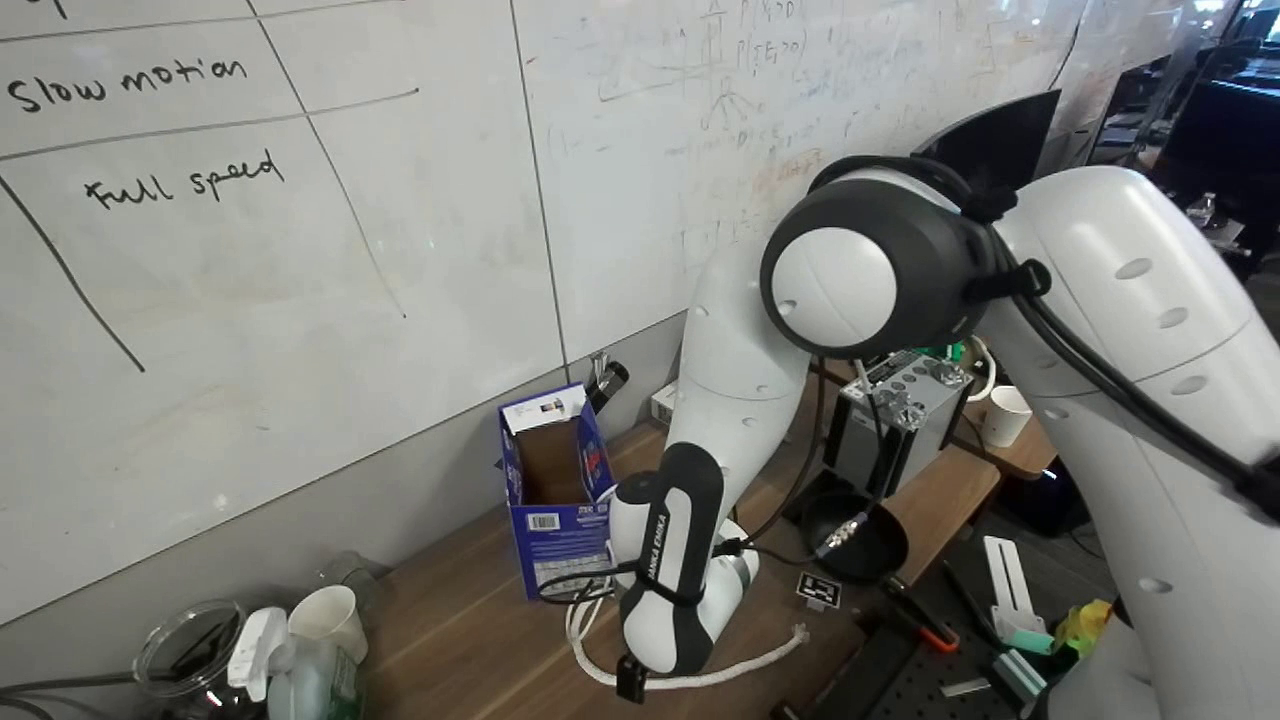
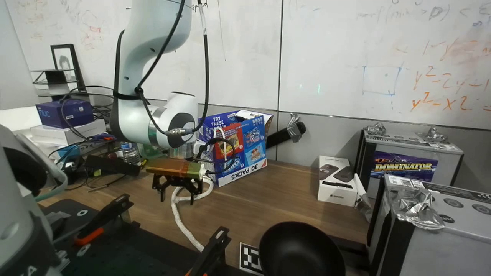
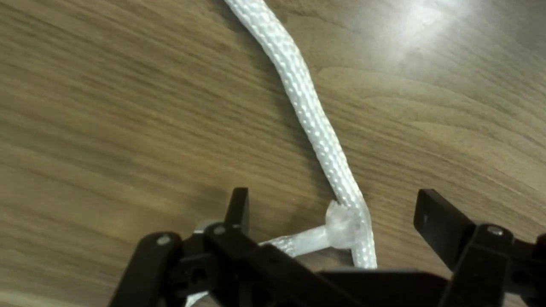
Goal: Put the white ropes inside the blue box
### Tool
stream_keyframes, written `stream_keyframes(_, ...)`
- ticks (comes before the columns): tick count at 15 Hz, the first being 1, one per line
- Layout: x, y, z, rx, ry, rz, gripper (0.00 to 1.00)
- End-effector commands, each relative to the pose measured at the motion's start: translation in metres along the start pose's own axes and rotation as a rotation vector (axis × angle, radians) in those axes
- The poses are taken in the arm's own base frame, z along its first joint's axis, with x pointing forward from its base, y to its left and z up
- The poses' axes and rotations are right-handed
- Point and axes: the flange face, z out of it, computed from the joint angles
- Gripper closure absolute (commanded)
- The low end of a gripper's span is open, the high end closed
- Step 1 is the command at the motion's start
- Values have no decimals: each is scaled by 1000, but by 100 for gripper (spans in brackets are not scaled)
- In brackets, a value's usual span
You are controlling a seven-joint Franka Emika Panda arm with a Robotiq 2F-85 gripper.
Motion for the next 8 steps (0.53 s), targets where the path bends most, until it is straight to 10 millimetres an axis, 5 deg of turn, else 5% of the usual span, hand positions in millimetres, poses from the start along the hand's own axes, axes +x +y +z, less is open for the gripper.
stream_keyframes(1, 6, -1, 11, -10, 19, 1, 0)
stream_keyframes(8, 7, -2, 20, -12, 14, 0, 0)
